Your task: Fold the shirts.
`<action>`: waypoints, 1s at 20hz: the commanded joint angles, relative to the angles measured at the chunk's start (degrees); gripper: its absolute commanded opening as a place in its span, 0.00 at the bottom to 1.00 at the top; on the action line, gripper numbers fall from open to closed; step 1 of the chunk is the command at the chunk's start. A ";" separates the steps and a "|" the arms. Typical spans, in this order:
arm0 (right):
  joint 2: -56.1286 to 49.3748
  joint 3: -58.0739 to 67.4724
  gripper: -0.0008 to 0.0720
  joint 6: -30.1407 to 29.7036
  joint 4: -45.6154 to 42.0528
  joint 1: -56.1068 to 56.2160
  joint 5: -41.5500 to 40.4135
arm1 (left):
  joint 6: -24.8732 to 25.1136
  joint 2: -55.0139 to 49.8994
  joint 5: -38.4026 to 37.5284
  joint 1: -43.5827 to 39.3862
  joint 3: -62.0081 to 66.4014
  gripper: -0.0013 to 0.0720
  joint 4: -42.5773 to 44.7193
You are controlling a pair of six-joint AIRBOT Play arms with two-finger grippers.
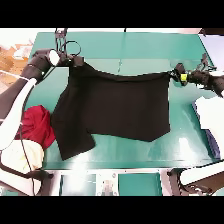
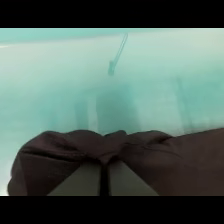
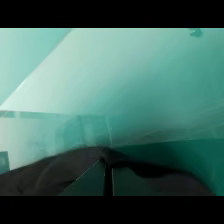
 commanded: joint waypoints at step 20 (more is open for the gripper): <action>-3.54 3.52 0.03 3.37 -26.60 -3.23 33.66 | 2.14 -1.88 -39.21 3.85 0.31 0.05 2.10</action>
